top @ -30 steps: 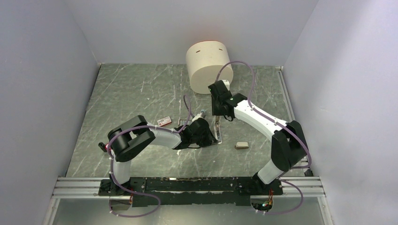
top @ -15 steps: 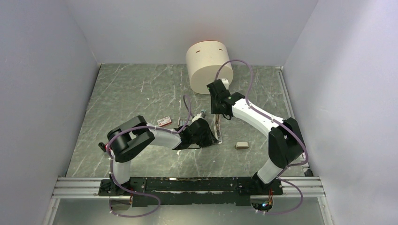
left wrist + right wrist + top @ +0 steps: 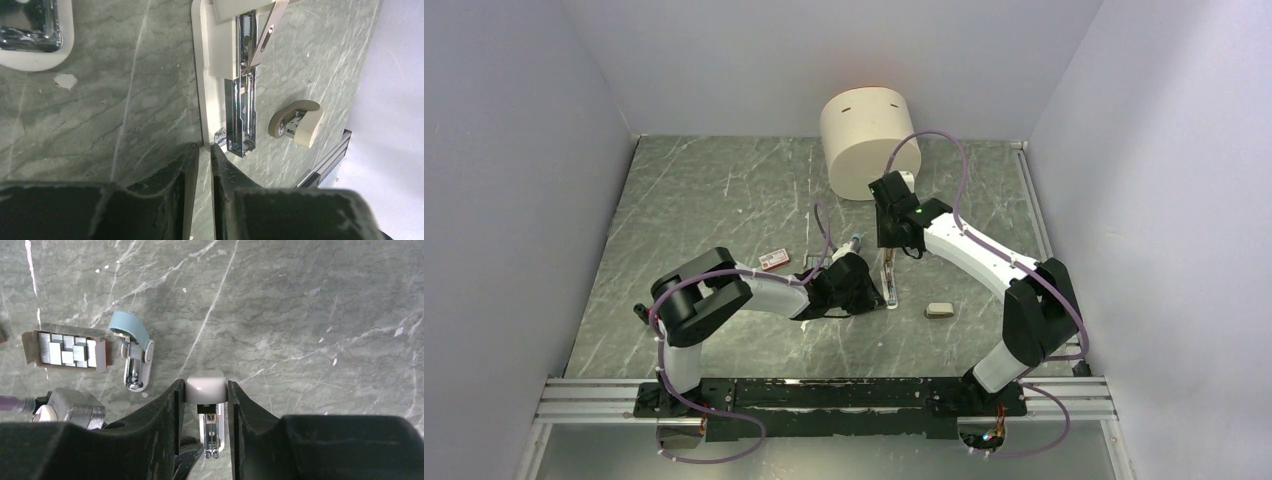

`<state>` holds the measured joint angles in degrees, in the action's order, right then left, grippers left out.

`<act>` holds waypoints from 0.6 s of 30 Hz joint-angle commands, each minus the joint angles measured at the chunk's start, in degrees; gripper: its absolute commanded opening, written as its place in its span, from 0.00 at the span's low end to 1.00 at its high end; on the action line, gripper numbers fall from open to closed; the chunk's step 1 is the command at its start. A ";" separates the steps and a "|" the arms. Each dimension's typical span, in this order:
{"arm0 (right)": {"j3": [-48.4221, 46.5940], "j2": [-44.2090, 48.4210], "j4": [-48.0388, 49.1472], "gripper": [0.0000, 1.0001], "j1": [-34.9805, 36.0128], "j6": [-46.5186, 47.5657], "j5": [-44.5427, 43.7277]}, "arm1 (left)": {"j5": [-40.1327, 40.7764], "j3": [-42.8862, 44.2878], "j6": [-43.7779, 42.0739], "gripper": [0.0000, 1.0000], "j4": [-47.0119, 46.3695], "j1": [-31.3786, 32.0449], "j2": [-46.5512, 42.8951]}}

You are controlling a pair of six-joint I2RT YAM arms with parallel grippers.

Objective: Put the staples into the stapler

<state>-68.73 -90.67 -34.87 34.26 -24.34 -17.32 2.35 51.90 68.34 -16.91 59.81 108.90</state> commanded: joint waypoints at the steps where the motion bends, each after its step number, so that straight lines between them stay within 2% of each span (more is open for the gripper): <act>1: 0.75 1.43 -2.07 0.35 0.12 0.12 0.15 | 1.94 -0.53 -2.67 0.24 7.70 0.39 0.80; 18: 0.35 0.78 -2.91 0.42 0.11 -0.05 -0.12 | 1.30 0.31 -3.25 0.26 6.68 0.42 2.50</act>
<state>-68.73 -90.67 -36.21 34.26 -24.32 -17.30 2.31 52.18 67.29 -16.73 59.86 108.86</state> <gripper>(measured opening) 0.414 0.256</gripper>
